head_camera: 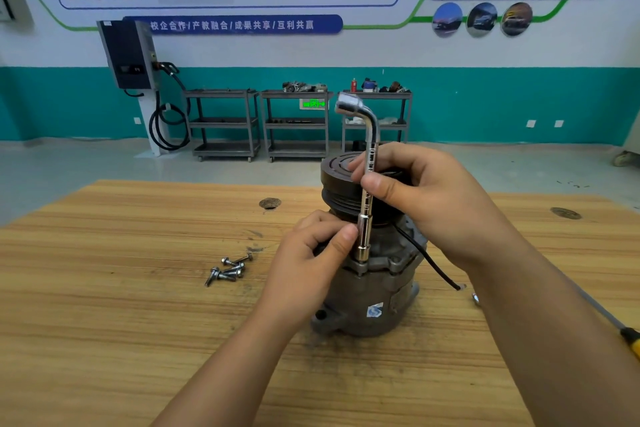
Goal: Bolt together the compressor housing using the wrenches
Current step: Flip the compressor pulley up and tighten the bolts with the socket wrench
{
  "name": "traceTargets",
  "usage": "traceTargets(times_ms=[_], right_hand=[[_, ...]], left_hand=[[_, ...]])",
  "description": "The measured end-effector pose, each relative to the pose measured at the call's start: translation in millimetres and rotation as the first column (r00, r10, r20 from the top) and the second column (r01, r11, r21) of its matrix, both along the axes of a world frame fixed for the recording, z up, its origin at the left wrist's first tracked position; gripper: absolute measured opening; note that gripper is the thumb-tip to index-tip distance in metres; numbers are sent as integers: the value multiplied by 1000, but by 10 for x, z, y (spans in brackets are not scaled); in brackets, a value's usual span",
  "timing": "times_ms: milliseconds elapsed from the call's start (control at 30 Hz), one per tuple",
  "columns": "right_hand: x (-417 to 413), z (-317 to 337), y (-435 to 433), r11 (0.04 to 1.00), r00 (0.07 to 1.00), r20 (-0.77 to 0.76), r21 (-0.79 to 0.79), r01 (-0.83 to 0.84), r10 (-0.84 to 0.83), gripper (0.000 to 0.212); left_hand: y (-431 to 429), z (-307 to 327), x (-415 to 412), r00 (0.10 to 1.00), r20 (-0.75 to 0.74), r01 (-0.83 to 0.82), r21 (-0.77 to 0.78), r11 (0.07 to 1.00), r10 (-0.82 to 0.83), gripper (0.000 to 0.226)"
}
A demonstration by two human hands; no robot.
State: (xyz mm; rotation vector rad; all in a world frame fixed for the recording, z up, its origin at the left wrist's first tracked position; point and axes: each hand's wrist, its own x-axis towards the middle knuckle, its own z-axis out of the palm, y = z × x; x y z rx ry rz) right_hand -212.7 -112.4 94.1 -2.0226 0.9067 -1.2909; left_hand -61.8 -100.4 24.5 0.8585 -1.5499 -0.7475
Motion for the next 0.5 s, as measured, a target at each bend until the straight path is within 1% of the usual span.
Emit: traceTargets(times_ms=[67,133,200,300,367,400,500], right_hand=[[19,-12,-5,1000,999,31,0,27,-27,6],[36,-17,0,999,997,61,-8,53,-52,8],[60,-27,9,997,993,83,-17,80,-79,12],[88,-39,14,993,991,81,-34,111,-108,16],[75,-29,13,998,996,63,-23,64,-62,12],[57,-19,12,1000,998,52,-7,28,-27,11],[-16,5,6,999,999,6,7,-33,33,16]], left_hand=[[2,-7,0,1000,3,-6,-13,1000,6,20],[1,-14,-14,1000,4,-31,-20,999,31,10],[-7,-20,-25,998,9,-59,-23,998,59,4],[-3,-16,-15,999,13,-32,-11,999,32,9],[9,-4,-9,1000,-3,4,6,1000,-4,8],[12,-3,-7,1000,-5,7,6,1000,-7,12],[14,-1,-12,1000,1,-2,8,1000,2,16]])
